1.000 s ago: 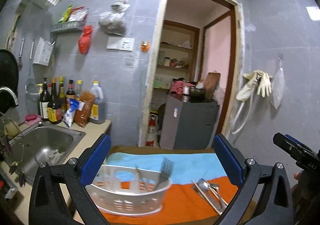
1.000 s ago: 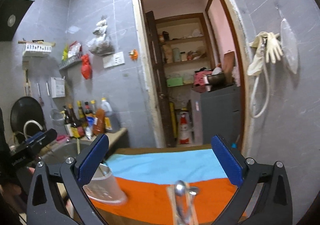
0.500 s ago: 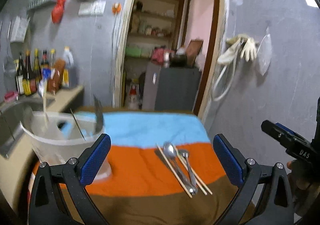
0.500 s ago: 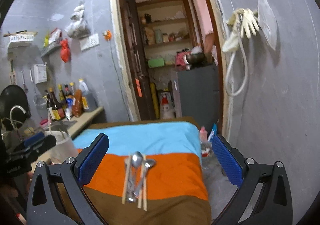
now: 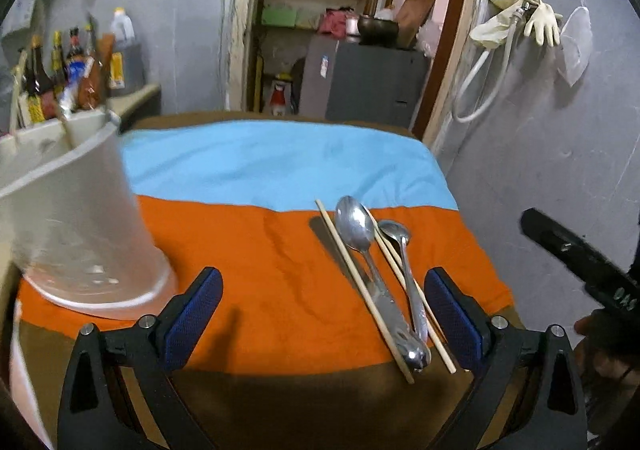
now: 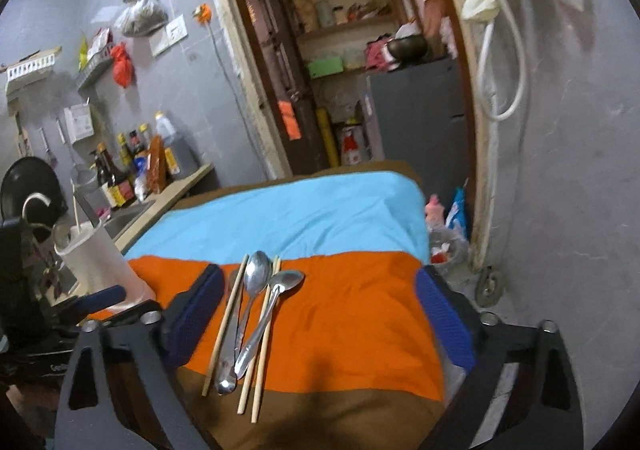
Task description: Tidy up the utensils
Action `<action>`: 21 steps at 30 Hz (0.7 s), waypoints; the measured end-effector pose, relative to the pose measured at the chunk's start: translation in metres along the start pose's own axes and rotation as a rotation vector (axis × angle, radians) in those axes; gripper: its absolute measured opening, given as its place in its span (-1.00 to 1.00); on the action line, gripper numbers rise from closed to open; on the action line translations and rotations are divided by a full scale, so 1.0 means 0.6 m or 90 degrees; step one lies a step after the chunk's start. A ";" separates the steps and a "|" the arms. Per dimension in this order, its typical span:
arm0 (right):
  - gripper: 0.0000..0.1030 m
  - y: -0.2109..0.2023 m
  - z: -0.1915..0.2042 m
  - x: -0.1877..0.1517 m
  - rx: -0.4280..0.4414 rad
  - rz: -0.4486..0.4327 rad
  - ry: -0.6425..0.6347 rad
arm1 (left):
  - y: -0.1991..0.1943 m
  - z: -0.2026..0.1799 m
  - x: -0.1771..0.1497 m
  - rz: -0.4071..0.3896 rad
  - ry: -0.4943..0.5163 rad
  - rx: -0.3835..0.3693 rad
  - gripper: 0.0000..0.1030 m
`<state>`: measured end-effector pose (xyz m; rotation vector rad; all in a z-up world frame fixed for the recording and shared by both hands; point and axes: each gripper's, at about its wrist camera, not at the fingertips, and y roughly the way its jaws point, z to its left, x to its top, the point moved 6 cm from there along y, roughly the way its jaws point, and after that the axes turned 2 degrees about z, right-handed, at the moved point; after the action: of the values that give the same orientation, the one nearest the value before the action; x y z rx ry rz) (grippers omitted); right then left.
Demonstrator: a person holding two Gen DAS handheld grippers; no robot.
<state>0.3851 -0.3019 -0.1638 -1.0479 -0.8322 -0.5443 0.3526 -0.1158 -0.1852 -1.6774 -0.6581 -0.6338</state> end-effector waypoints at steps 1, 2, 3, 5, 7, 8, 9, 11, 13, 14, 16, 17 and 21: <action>0.58 0.008 0.000 -0.003 0.006 0.009 -0.002 | 0.008 0.000 0.000 0.009 -0.004 -0.006 0.65; 0.47 0.014 -0.002 -0.006 0.012 0.017 -0.003 | 0.017 0.001 0.000 0.020 -0.006 -0.013 0.45; 0.43 0.021 -0.003 -0.009 0.017 0.024 -0.003 | 0.033 -0.001 0.000 0.041 -0.005 -0.020 0.31; 0.35 0.034 -0.004 -0.014 0.026 0.040 -0.006 | 0.055 -0.001 0.000 0.070 -0.011 -0.027 -0.01; 0.30 0.046 -0.004 -0.017 0.034 0.053 -0.008 | 0.078 0.005 0.002 0.098 -0.030 -0.035 -0.15; 0.24 0.050 -0.005 -0.017 0.038 0.055 -0.006 | 0.087 0.008 0.004 0.106 -0.039 -0.039 -0.19; 0.21 0.054 -0.005 -0.018 0.042 0.058 -0.004 | 0.095 0.011 0.008 0.114 -0.045 -0.045 -0.20; 0.13 0.064 -0.006 -0.020 0.048 0.065 0.000 | 0.104 0.012 0.012 0.123 -0.049 -0.055 -0.26; 0.08 0.072 -0.006 -0.019 0.054 0.071 0.003 | 0.111 0.014 0.018 0.127 -0.049 -0.061 -0.30; 0.05 0.075 -0.006 -0.019 0.057 0.073 0.004 | 0.113 0.016 0.021 0.127 -0.051 -0.063 -0.35; 0.00 0.080 -0.006 -0.019 0.058 0.075 0.005 | 0.116 0.020 0.025 0.127 -0.051 -0.059 -0.49; -0.02 0.081 -0.005 -0.019 0.059 0.077 0.006 | 0.118 0.022 0.026 0.128 -0.051 -0.053 -0.61; -0.03 0.089 0.001 -0.020 0.070 0.085 0.004 | 0.125 0.039 0.027 0.127 -0.061 -0.047 -0.88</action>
<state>0.4170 -0.2789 -0.2017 -0.9925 -0.7716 -0.3851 0.4190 -0.1048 -0.2285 -1.8239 -0.5312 -0.4428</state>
